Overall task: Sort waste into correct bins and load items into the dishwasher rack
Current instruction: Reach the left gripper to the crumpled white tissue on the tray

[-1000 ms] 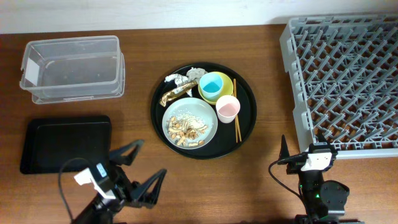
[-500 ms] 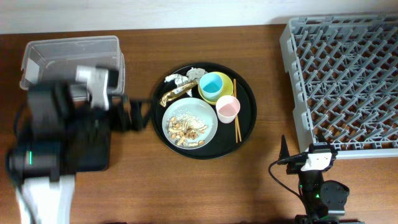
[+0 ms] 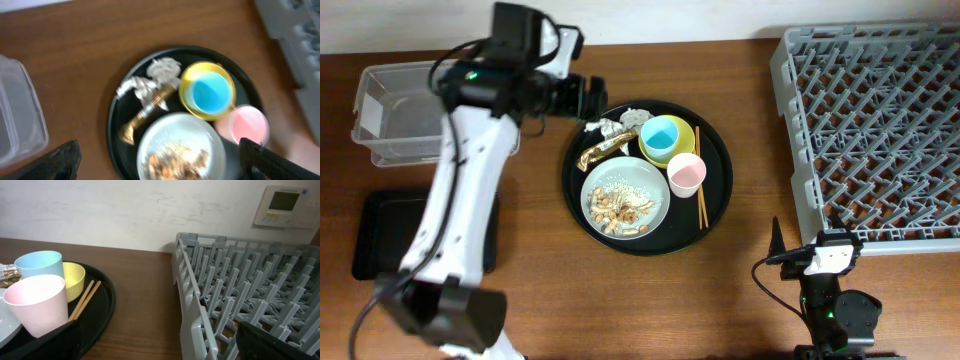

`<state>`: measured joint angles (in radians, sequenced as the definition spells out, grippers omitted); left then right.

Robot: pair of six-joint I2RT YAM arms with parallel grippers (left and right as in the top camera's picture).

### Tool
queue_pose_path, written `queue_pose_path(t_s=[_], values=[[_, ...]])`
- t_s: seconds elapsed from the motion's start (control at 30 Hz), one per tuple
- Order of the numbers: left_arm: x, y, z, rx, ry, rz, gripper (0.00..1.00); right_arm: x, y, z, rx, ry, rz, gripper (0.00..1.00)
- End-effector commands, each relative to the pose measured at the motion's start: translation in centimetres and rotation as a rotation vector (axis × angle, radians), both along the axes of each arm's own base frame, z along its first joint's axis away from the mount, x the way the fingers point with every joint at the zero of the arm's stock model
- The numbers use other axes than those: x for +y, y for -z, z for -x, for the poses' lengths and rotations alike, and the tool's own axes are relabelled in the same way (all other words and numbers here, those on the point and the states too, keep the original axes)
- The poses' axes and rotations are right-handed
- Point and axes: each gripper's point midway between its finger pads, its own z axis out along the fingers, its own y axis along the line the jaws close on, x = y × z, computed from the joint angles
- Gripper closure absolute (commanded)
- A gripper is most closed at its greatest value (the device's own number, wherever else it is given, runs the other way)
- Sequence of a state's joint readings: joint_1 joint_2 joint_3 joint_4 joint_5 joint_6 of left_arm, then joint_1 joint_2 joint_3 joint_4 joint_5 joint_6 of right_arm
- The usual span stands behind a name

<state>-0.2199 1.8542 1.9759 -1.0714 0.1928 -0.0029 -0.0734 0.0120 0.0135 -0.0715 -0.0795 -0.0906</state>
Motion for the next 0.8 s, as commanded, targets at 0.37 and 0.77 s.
queue_pose_path(t_s=[0.37, 0.77], values=[[-1.0, 10.4, -9.4, 0.019, -0.310, 0.028, 0.01, -0.2, 0.3, 0.0, 0.005, 0.010, 0.006, 0.02], [-1.0, 19.9, -8.0, 0.245, -0.531, 0.006, 0.32, -0.2, 0.3, 0.0, 0.005, 0.010, 0.006, 0.02]])
